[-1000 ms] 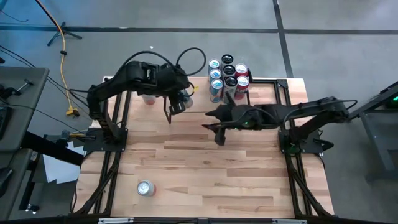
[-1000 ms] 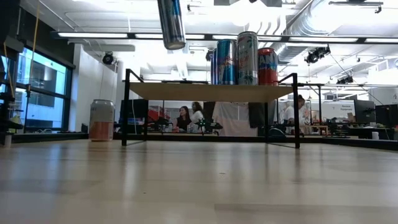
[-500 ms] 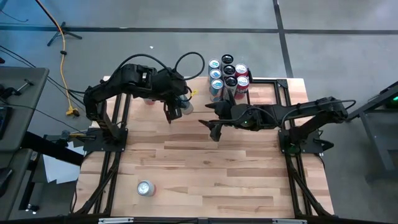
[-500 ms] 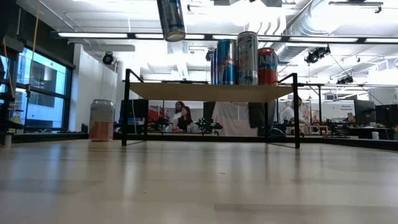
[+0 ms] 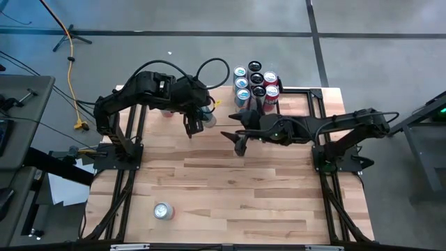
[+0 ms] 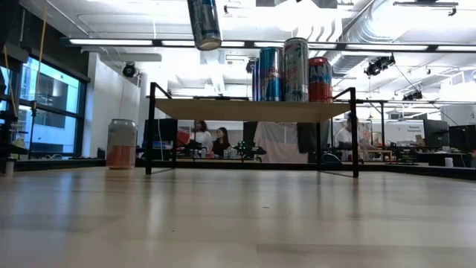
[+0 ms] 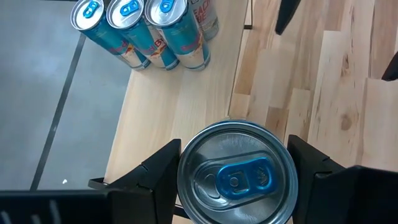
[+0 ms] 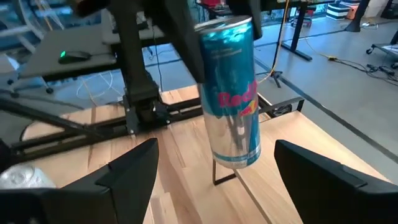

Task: Place canned beverage on shelf
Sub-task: Put the blue soda can on the shelf aligned with the blue soda can

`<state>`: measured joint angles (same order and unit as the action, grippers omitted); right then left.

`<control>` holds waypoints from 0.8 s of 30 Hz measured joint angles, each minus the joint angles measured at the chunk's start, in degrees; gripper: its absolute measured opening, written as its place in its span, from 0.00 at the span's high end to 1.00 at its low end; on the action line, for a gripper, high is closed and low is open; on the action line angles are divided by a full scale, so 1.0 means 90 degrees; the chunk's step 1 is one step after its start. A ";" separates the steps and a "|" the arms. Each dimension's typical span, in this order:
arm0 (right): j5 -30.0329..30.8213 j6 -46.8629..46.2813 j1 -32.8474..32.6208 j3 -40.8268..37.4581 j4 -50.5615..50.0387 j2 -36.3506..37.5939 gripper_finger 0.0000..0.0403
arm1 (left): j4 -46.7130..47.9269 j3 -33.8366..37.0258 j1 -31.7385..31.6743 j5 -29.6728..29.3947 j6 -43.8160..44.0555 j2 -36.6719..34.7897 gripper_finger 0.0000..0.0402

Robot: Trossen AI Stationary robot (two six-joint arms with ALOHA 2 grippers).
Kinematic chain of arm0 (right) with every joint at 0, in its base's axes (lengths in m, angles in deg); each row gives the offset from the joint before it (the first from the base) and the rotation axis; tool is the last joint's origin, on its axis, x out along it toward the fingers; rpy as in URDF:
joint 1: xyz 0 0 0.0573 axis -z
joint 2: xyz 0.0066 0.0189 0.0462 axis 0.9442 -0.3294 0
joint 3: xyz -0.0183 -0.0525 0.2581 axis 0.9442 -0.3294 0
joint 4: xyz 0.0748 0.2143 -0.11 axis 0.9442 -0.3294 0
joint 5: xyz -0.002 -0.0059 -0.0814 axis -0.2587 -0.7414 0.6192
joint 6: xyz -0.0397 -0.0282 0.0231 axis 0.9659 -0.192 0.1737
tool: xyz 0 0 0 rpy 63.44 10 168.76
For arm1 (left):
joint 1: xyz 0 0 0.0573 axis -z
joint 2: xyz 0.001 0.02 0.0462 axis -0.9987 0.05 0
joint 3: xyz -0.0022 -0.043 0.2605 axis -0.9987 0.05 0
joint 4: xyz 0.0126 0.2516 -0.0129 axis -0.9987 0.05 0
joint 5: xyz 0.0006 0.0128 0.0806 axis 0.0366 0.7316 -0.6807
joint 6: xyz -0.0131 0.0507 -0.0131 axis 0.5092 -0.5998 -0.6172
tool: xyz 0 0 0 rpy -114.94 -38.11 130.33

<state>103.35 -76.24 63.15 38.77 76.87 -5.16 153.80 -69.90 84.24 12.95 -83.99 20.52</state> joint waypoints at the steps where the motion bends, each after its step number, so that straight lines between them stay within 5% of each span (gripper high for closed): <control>1: 0.0000 -0.0116 0.0029 0.0000 0.0022 0.0000 0.24 | -0.0001 0.0000 0.0000 0.0000 0.0011 0.0000 0.58; 6: -0.0777 -0.0491 0.0281 -0.0002 0.0027 -0.0038 0.20 | 0.0000 0.0000 -0.0002 0.0016 0.0040 0.0000 0.58; 12: -0.1112 -0.0480 0.0400 -0.0005 0.0001 -0.0185 0.02 | -0.0002 0.0000 0.0002 0.0338 0.0052 0.0000 0.58; 24: -0.0960 -0.0199 0.0256 -0.0004 0.0460 -0.0308 0.05 | -0.0317 0.0000 0.0161 0.0625 -0.0248 -0.0002 0.58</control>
<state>94.71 -78.03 65.46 38.74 81.01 -7.94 150.95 -69.90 85.69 18.57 -86.23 20.50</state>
